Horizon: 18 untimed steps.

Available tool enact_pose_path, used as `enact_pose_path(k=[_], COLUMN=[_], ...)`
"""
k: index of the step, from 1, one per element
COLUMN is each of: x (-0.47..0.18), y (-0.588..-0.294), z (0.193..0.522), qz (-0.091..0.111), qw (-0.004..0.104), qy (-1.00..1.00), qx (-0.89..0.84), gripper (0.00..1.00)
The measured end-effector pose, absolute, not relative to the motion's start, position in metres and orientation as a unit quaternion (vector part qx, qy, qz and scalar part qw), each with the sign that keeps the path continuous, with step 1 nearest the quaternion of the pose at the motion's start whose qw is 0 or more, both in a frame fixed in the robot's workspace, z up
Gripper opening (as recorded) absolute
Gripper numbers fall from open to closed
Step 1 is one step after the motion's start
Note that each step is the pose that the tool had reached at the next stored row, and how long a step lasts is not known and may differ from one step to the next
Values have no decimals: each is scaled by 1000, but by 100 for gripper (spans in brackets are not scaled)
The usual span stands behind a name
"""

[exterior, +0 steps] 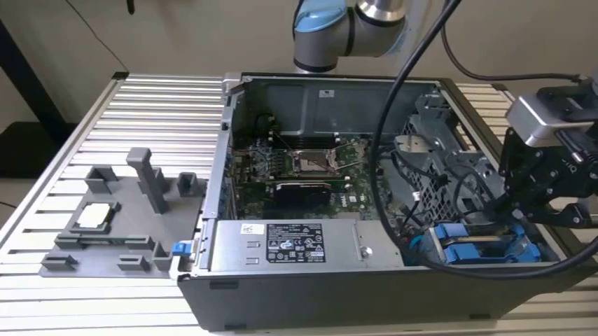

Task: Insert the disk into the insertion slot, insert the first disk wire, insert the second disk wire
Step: 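Insert the first disk wire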

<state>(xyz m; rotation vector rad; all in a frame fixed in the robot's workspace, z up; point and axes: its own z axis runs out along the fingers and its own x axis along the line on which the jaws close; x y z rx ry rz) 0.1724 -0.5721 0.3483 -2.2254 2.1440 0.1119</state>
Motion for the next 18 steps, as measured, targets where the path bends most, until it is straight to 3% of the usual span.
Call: enact_pose_path(k=[18], x=[172], y=[-575], z=[341], qz=[36], qw=[25], qy=[703], qx=[-710], gripper=[19])
